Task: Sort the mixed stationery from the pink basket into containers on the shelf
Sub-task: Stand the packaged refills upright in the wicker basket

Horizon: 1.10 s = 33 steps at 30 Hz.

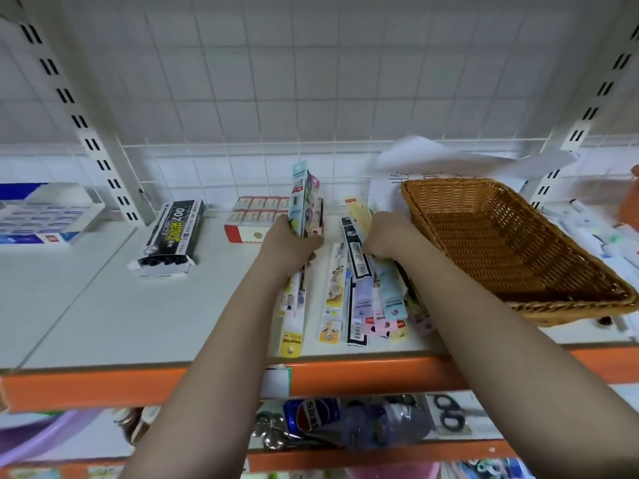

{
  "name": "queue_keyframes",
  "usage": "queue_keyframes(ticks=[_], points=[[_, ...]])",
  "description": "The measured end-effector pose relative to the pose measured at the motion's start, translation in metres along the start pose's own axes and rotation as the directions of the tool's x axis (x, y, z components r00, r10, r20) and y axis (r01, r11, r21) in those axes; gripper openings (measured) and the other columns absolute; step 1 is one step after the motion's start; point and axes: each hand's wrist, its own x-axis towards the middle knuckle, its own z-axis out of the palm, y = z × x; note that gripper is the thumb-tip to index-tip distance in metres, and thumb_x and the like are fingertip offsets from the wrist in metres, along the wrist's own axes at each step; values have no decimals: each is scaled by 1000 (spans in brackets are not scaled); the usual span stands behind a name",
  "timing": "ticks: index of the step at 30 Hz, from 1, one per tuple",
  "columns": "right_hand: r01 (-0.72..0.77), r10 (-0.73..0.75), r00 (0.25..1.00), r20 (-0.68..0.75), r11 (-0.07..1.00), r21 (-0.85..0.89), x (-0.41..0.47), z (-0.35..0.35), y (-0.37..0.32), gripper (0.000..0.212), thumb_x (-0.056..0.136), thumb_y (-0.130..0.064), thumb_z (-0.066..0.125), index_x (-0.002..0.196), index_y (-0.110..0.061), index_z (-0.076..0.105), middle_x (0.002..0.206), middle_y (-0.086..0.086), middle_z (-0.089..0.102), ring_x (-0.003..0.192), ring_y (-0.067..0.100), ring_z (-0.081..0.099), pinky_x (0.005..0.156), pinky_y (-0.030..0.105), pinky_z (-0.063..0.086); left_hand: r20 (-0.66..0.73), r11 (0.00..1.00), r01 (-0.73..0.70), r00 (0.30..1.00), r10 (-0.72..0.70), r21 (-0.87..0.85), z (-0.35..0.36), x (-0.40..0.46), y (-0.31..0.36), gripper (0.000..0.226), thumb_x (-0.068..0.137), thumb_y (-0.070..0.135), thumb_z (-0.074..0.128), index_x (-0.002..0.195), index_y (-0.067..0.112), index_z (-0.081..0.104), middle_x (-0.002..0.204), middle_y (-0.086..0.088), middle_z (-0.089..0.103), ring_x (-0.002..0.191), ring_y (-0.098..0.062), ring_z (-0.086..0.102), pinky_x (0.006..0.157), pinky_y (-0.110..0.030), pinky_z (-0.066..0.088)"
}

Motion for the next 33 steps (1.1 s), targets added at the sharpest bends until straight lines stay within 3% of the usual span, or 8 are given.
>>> queue_keyframes(ticks=[3, 8, 14, 20, 24, 28, 30, 33], points=[[-51, 56, 998, -28, 989, 139, -9, -7, 0, 15, 90, -11, 54, 100, 0, 54, 89, 11, 58, 73, 22, 53, 57, 26, 45, 16, 999, 2, 1000, -1, -41, -3, 1, -2, 27, 87, 14, 61, 111, 6, 51, 80, -8, 58, 48, -9, 52, 34, -11, 36], [-64, 131, 979, -156, 925, 376, -15, -25, 6, 24, 94, -10, 50, 115, 3, 47, 116, 18, 57, 97, 30, 57, 67, 31, 41, 37, 994, -5, 999, 9, -106, -8, 5, -3, 25, 87, 11, 59, 111, 5, 51, 76, -8, 56, 44, -8, 50, 35, -13, 36], [207, 174, 860, -480, 740, 640, -18, -35, 17, 15, 95, -4, 42, 109, -8, 39, 80, -1, 44, 67, 14, 44, 40, 9, 32, 117, 961, 65, 993, -35, -270, -7, 15, 3, 22, 90, 2, 54, 109, 6, 46, 88, -14, 54, 53, -14, 44, 46, -25, 40], [407, 327, 726, -605, 506, 761, -33, -45, 15, 12, 95, -6, 43, 102, -14, 38, 73, -5, 41, 57, 4, 45, 51, 14, 39, 190, 950, 32, 981, 29, -311, -3, 21, 14, 12, 95, 15, 53, 104, 9, 50, 81, -5, 56, 51, -11, 39, 44, -22, 37], [416, 88, 816, -571, 597, 686, -48, -50, 7, 24, 95, -12, 49, 117, -20, 44, 86, -6, 55, 75, 8, 57, 67, 24, 47, 216, 922, -103, 957, 195, -374, -3, 28, 43, 46, 81, 45, 68, 113, 13, 57, 95, -4, 65, 67, -12, 54, 57, -24, 43], [464, -141, 821, -553, 730, 502, -55, -31, -5, 27, 94, -15, 53, 120, -21, 47, 72, -12, 51, 54, 0, 49, 55, 21, 38, 268, 823, -98, 918, 291, -559, 9, 24, 65, 29, 82, 41, 68, 100, 20, 64, 86, 5, 71, 74, -11, 68, 62, -27, 52], [453, -197, 830, -522, 785, 423, -59, -24, -9, 32, 92, -15, 54, 123, -20, 48, 74, -11, 52, 58, 3, 50, 55, 18, 37, 274, 776, 2, 936, 221, -631, 16, 25, 59, 28, 78, 38, 74, 97, 19, 67, 87, 1, 73, 80, -17, 70, 73, -33, 56], [503, -278, 833, -479, 741, 445, -66, -17, -12, 26, 90, -11, 56, 113, -23, 51, 82, -9, 53, 67, 1, 50, 59, 13, 37, 271, 729, 143, 961, 61, -670, 22, 25, 48, 19, 73, 31, 70, 78, 14, 62, 67, -3, 62, 62, -22, 62, 59, -29, 50]])
